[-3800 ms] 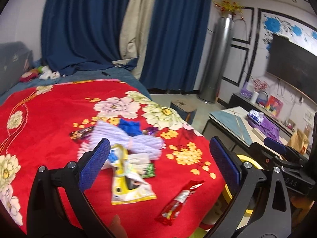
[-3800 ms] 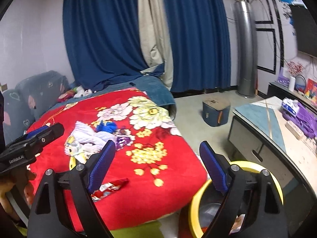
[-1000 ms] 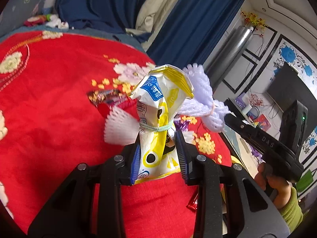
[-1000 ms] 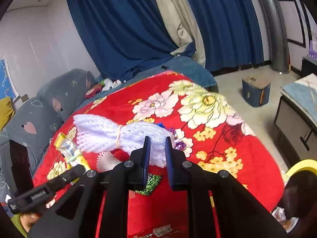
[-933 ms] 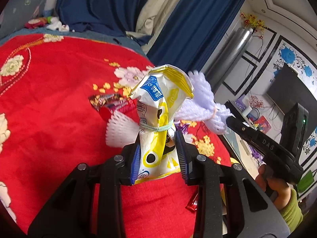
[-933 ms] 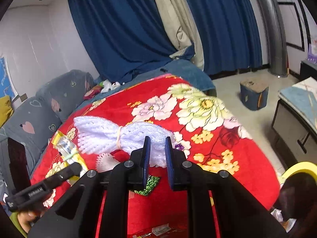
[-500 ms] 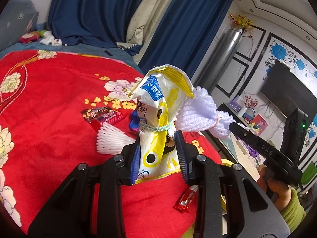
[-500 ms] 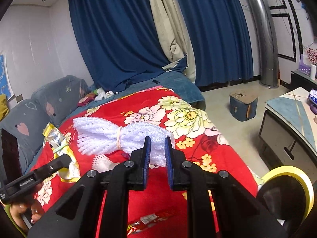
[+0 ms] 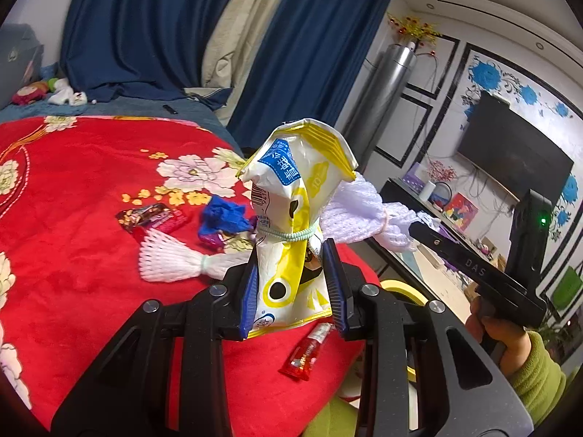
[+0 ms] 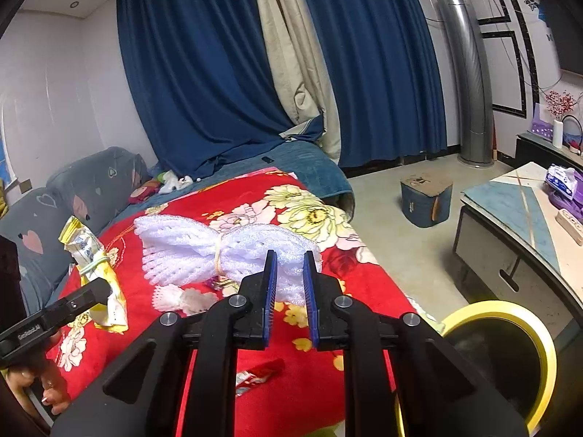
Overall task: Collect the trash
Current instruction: 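Carry the chip bag and foam net over the trash bin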
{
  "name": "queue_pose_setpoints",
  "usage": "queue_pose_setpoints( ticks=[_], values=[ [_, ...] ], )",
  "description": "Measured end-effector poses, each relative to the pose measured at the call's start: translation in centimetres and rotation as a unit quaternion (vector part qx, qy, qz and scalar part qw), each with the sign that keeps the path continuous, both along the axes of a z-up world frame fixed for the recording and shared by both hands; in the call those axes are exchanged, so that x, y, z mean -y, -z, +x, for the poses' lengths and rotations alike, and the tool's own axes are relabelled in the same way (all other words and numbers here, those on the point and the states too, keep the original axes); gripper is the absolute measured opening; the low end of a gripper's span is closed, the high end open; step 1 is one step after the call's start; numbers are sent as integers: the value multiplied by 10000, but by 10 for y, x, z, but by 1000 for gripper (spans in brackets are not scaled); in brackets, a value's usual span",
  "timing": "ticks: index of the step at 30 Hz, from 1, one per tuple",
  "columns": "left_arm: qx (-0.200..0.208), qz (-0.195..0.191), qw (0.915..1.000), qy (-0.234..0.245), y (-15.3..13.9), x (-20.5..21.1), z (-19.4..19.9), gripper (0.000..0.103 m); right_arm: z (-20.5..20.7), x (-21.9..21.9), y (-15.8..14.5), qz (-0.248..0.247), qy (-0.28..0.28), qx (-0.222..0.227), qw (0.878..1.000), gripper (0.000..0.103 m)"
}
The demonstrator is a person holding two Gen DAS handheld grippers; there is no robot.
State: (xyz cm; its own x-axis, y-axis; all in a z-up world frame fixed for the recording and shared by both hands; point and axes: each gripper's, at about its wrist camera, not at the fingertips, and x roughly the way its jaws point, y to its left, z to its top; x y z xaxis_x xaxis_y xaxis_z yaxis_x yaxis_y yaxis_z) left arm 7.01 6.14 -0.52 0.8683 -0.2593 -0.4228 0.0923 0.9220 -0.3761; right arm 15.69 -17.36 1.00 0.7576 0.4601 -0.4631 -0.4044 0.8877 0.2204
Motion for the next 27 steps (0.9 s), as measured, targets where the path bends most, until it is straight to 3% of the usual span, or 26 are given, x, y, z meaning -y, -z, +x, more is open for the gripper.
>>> queue_pose_setpoints(
  ticks=[27],
  values=[
    [28, 570, 9940, 931, 4, 91, 4, 25, -28, 105, 25, 46, 1055, -26, 9944, 14]
  ],
)
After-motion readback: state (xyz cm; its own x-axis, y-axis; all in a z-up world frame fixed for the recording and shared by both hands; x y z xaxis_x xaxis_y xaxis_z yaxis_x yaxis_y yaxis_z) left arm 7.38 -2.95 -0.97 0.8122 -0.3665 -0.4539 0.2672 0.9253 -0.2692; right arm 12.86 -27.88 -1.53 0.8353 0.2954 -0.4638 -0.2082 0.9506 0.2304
